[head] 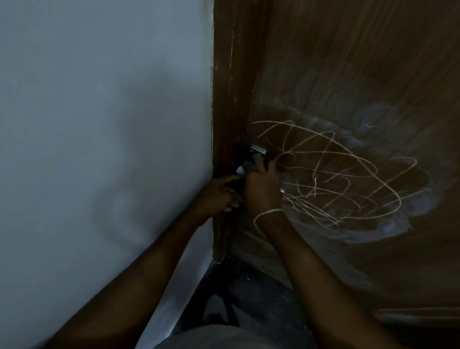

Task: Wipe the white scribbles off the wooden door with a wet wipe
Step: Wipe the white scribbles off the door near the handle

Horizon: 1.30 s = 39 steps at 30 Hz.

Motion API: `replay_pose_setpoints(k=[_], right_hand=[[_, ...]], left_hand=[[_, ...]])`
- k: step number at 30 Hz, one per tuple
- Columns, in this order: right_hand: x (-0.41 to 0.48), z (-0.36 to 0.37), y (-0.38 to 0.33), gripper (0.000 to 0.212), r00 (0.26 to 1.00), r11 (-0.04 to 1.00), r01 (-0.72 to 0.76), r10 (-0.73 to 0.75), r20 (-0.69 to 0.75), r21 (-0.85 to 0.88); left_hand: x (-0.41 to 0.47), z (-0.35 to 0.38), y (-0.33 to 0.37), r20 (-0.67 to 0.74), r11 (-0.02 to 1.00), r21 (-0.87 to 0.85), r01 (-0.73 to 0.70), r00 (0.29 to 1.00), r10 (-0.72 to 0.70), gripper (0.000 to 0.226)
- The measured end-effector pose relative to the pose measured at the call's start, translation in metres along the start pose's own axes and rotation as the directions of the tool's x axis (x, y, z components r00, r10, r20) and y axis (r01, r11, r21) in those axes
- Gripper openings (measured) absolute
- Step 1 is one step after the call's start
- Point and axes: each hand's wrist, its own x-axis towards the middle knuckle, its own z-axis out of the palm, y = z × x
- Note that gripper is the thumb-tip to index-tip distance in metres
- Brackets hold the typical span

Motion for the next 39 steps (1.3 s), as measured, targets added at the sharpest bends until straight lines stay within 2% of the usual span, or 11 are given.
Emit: replay_pose_setpoints(k=[3,9,14,19,24,28,39], right_hand=[[0.005,0.003,-0.011,0.032,0.999,0.999,-0.033,0.034,0.028,-0.033],[0.000,0.007,-0.002,0.033,1.000,0.998,-0.006,0.005,-0.009,-0.060],[0.012,0.004,-0.021,0.026,0.996,0.996,-0.054,0.060,0.070,-0.076],[0.005,0.005,-0.018,0.032,0.998,0.989,0.029,-0.021,0.055,-0.148],[0.008,0.005,-0.024,0.029,0.998,0.989,-0.059,0.061,0.007,-0.133],[0.005,0.007,-0.025,0.028,0.999,0.987,-0.050,0.049,-0.008,-0.155],[0.002,-0.003,-0.015,0.024,0.998,0.999,-0.045,0.046,0.049,-0.019]], left_hand=[[0.001,0.001,0.001,-0.020,1.000,0.022,-0.018,1.000,0.018,0.040],[-0.001,0.000,0.001,0.009,1.000,0.023,-0.018,1.000,0.017,0.049],[0.001,0.000,0.002,-0.033,0.997,0.072,-0.010,0.999,0.012,0.030],[0.004,-0.001,-0.002,-0.060,0.993,0.120,0.019,0.998,-0.012,0.023],[0.004,-0.001,-0.005,-0.055,0.993,0.121,0.014,0.998,-0.008,0.023],[0.004,-0.005,-0.003,-0.064,0.997,0.081,0.008,0.998,-0.003,0.022],[0.001,-0.006,-0.006,-0.051,0.999,0.050,0.011,0.999,-0.008,0.031]])
